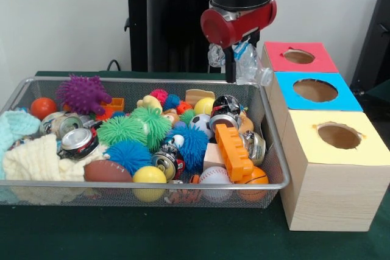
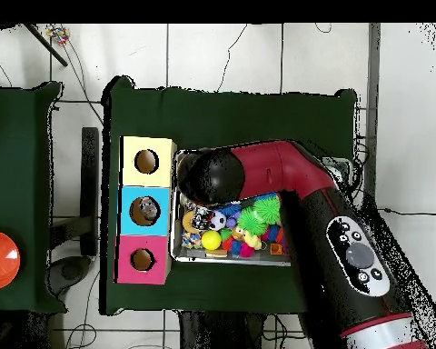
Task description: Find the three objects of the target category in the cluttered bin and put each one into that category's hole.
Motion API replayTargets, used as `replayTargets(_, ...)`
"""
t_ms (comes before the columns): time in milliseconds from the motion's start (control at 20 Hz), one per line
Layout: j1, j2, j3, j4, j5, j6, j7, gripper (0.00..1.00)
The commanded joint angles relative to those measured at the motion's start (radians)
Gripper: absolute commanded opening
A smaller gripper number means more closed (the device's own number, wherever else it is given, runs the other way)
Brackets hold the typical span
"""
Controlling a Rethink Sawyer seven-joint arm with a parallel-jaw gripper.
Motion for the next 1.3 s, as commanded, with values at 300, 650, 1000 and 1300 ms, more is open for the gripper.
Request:
replayTargets(300,0.077,-0.043,-0.104,0.165,0.068,-0.130,0.272,0.00)
replayTargets(650,0.152,-0.083,-0.145,0.230,0.115,-0.176,0.293,0.00)
replayTargets(1000,0.213,-0.070,-0.198,0.280,0.116,-0.263,0.306,0.00)
replayTargets(1300,0.286,-0.019,-0.283,0.289,0.091,-0.384,0.352,0.00)
